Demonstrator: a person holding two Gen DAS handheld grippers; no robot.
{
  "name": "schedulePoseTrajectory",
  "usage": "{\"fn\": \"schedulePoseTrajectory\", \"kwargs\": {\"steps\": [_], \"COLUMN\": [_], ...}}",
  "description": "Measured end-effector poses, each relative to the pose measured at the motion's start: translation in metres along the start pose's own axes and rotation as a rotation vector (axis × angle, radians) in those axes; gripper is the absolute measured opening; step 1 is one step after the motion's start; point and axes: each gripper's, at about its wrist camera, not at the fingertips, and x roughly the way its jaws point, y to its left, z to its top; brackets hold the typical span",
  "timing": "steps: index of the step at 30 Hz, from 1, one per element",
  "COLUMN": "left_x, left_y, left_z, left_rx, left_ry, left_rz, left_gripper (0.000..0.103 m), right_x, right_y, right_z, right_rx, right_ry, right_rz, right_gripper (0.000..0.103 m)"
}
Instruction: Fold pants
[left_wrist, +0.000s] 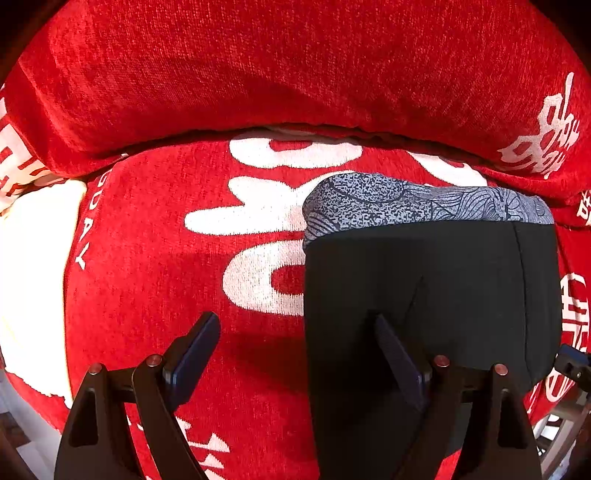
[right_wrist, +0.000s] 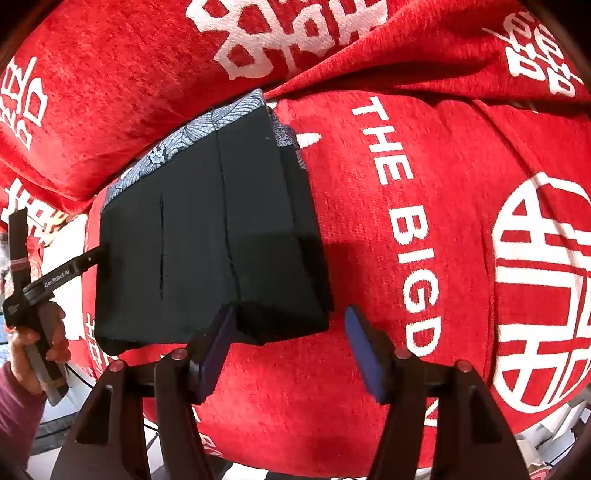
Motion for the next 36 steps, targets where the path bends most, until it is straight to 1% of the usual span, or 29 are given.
{"fn": "schedulePoseTrajectory", "kwargs": {"steps": [6,8,11,12,14,23,25,28,30,33,36], "left_x": [0.003,0.004,0.006,0.006,0.007,0.010,0.011,0.013,0.015,0.016,0.016], "left_y": [0.001,0.002,0.003,0.004,0.006,0.011,0.013,0.018,0.021,0.023,0.021], "left_z": [0.000,0.000,0.000,0.001,0.001,0.003,0.003,0.003,0.004,0.005,0.006], "left_rx": [-0.001,-0.001,-0.005,-0.009,-0.014,-0.024,-0.031,-0.046,-0.056,-0.059,-0.041], "left_ry": [0.007,0.010,0.018,0.021,0.023,0.039,0.045,0.059,0.073,0.087,0.086], "left_rz": [-0.009,-0.013,-0.022,-0.020,-0.015,-0.047,-0.062,-0.097,-0.122,-0.137,-0.137], "left_gripper": [0.087,0.087,0.088,0.094,0.097,0.097,0.097,0.097,0.097,0.097,0.097], "right_x": [-0.001,-0.001,0.001,0.002,0.003,0.011,0.012,0.011,0.012,0.014,0.018], "right_y": [0.000,0.001,0.001,0.001,0.000,-0.009,-0.012,-0.015,-0.016,-0.017,-0.019], "right_z": [0.009,0.011,0.015,0.016,0.018,0.023,0.024,0.025,0.026,0.027,0.027], "right_rx": [-0.009,-0.019,-0.023,-0.022,-0.017,0.022,0.035,0.044,0.045,0.041,0.053], "right_ry": [-0.010,-0.010,-0.004,-0.002,-0.004,0.016,0.010,-0.009,-0.011,-0.009,-0.001], "right_rz": [0.019,0.025,0.035,0.033,0.031,0.049,0.056,0.070,0.082,0.092,0.114], "right_gripper": [0.074,0.078,0.079,0.079,0.079,0.079,0.085,0.087,0.090,0.090,0.091]}}
